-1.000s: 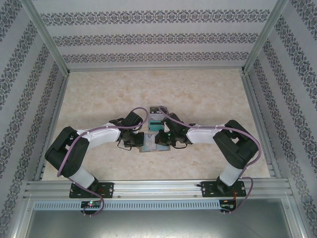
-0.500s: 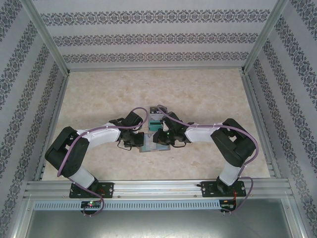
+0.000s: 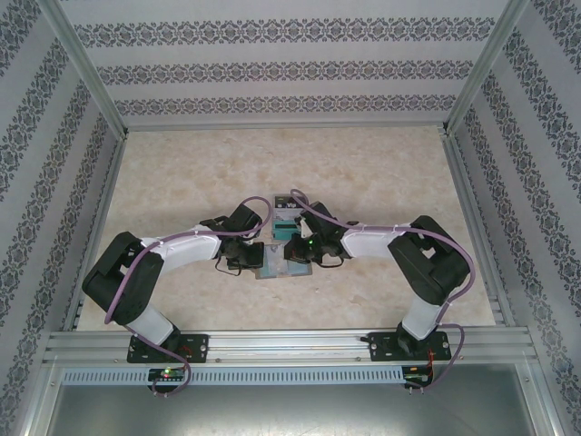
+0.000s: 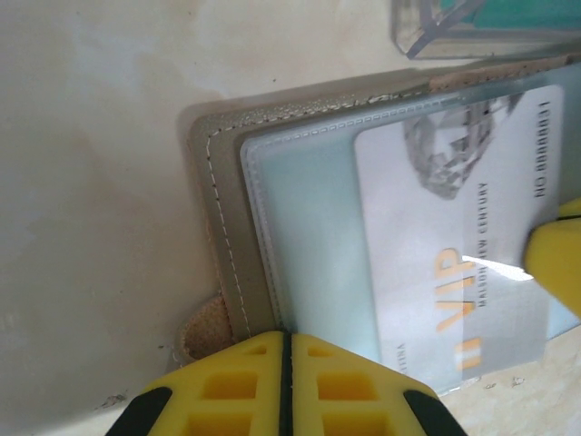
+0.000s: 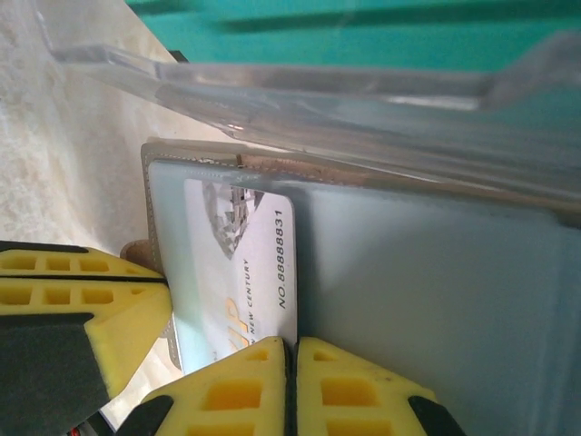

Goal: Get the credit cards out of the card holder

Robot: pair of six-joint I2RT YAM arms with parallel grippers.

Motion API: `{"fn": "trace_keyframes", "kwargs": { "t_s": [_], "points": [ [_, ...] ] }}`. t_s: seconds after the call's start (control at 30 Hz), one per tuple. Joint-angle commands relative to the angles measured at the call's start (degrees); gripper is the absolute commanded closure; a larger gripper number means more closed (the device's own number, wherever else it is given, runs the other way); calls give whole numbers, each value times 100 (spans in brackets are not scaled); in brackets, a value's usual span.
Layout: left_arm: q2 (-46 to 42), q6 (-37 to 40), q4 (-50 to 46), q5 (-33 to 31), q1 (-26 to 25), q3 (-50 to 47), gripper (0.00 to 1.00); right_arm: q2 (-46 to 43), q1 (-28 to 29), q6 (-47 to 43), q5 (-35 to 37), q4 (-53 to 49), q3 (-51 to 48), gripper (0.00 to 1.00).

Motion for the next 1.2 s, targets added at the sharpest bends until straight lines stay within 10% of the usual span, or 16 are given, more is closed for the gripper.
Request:
{"fn": "trace_keyframes", "kwargs": {
  "t_s": [0.0,0.67,1.0,1.07,1.17],
  "points": [
    [121,163,-294,-264,14,20,100,-250,-164,-374,101,-614,-110,100],
    [-441,285,-331,-253,14,335,98,-1628,-399,-2915,717,-3421,1116,100],
    [-1608,279,-541,-876,37,331,41,-1633,-321,-5487,1437,-3774,1993,100],
    [-1866,213,-629,-1187,49,272,5,-1527,-302,-6106,1438,-3852,2180,100],
    [-2272,159,-663,-1503,83,121,0,-1175,-277,-6785,1660,-4138,2680,100]
  ]
}}
